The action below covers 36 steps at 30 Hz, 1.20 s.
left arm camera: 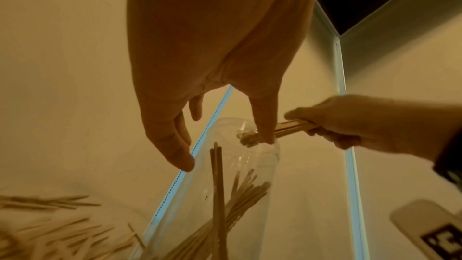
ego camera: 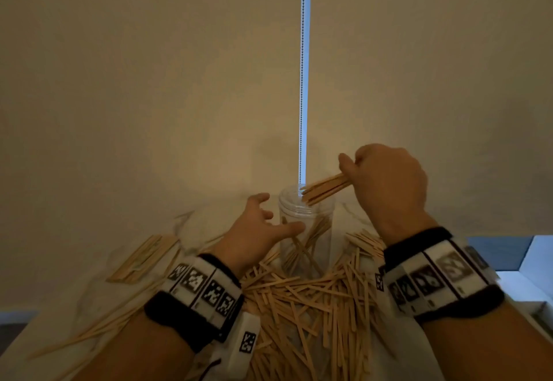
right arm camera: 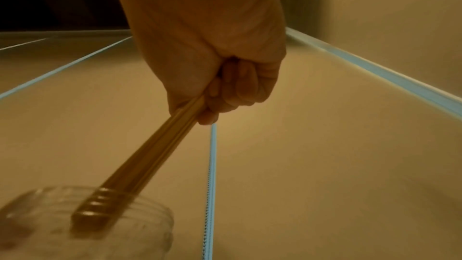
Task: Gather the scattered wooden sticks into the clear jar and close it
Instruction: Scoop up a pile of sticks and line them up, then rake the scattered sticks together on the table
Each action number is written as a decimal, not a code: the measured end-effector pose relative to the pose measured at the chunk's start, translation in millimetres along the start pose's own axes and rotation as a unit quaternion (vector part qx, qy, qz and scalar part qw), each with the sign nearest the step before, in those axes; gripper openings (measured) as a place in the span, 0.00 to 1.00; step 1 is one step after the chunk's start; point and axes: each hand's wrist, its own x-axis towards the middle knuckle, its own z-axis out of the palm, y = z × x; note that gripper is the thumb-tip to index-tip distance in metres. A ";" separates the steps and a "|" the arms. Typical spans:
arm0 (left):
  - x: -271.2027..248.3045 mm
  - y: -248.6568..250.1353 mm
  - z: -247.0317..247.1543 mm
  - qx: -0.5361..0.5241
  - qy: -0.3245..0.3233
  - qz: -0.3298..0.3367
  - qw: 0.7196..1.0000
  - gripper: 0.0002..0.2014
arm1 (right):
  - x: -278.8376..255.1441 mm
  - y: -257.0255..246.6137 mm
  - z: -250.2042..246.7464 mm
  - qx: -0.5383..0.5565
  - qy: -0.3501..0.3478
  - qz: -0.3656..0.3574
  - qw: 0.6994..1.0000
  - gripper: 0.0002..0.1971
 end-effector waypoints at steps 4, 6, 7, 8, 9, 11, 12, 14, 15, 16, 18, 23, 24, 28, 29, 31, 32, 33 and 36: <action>27.9 6.1 17.6 0.020 -0.074 0.020 0.997 0.74 | 15.1 -30.1 21.2 -0.124 -0.071 -0.066 0.988 0.12; 37.2 5.7 24.5 0.034 -0.087 0.031 0.995 0.71 | 16.1 -41.4 34.5 -0.150 -0.105 -0.106 0.977 0.12; 41.7 3.7 25.7 0.037 -0.082 0.034 0.995 0.68 | 17.1 -45.0 42.3 -0.149 -0.141 -0.123 0.971 0.14; 45.5 0.8 25.7 0.043 -0.075 0.036 0.996 0.66 | 18.9 -47.4 49.9 -0.145 -0.189 -0.138 0.961 0.16; 47.9 -1.3 24.4 0.052 -0.072 0.037 0.995 0.65 | 21.3 -49.3 56.1 -0.143 -0.237 -0.152 0.949 0.17; 50.9 -5.7 19.9 0.073 -0.071 0.043 0.994 0.62 | 26.7 -51.2 63.2 -0.153 -0.277 -0.185 0.930 0.14; 52.5 -7.0 18.8 0.075 -0.070 0.041 0.994 0.60 | 28.8 -52.0 64.0 -0.169 -0.273 -0.205 0.925 0.12; 55.6 -10.2 16.4 0.066 -0.072 0.043 0.994 0.57 | 30.7 -53.7 62.2 -0.212 -0.254 -0.245 0.911 0.06; 57.4 -12.0 16.0 0.065 -0.073 0.044 0.994 0.57 | 31.1 -54.4 60.5 -0.229 -0.246 -0.257 0.906 0.05; 59.5 -14.0 15.9 0.066 -0.072 0.048 0.994 0.59 | 31.6 -55.1 58.9 -0.238 -0.243 -0.259 0.904 0.06; 59.6 -14.2 16.5 0.066 -0.076 0.047 0.994 0.60 | 33.6 -54.6 58.2 -0.234 -0.250 -0.257 0.904 0.05; 61.1 -15.3 17.6 0.008 -0.085 0.063 0.994 0.55 | 36.3 -55.1 57.4 -0.166 -0.309 -0.205 0.914 0.19; 61.2 -16.6 18.5 0.002 -0.082 0.072 0.994 0.52 | 34.9 -55.3 55.5 -0.162 -0.316 -0.204 0.912 0.21; 47.6 -7.8 20.4 0.003 -0.085 0.094 0.992 0.35 | 25.3 -54.6 39.9 -0.083 -0.265 -0.180 0.943 0.21; 44.5 -5.4 18.3 0.020 -0.090 0.097 0.991 0.34 | 22.9 -55.3 34.1 -0.069 -0.240 -0.172 0.953 0.20; 37.1 -5.5 15.6 0.107 -0.097 0.065 0.987 0.49 | 11.8 -53.9 21.0 -0.058 -0.221 -0.161 0.960 0.19; 26.7 -2.9 11.5 0.183 -0.089 0.030 0.979 0.56 | 4.3 -52.6 14.1 -0.055 -0.224 -0.158 0.960 0.19; 17.8 -2.2 5.9 0.251 -0.085 0.002 0.964 0.57 | -4.2 -51.0 7.7 -0.055 -0.228 -0.157 0.959 0.18; -12.1 0.1 -13.1 0.340 -0.112 -0.039 0.933 0.44 | -32.7 -42.6 -5.6 -0.061 -0.248 -0.157 0.954 0.18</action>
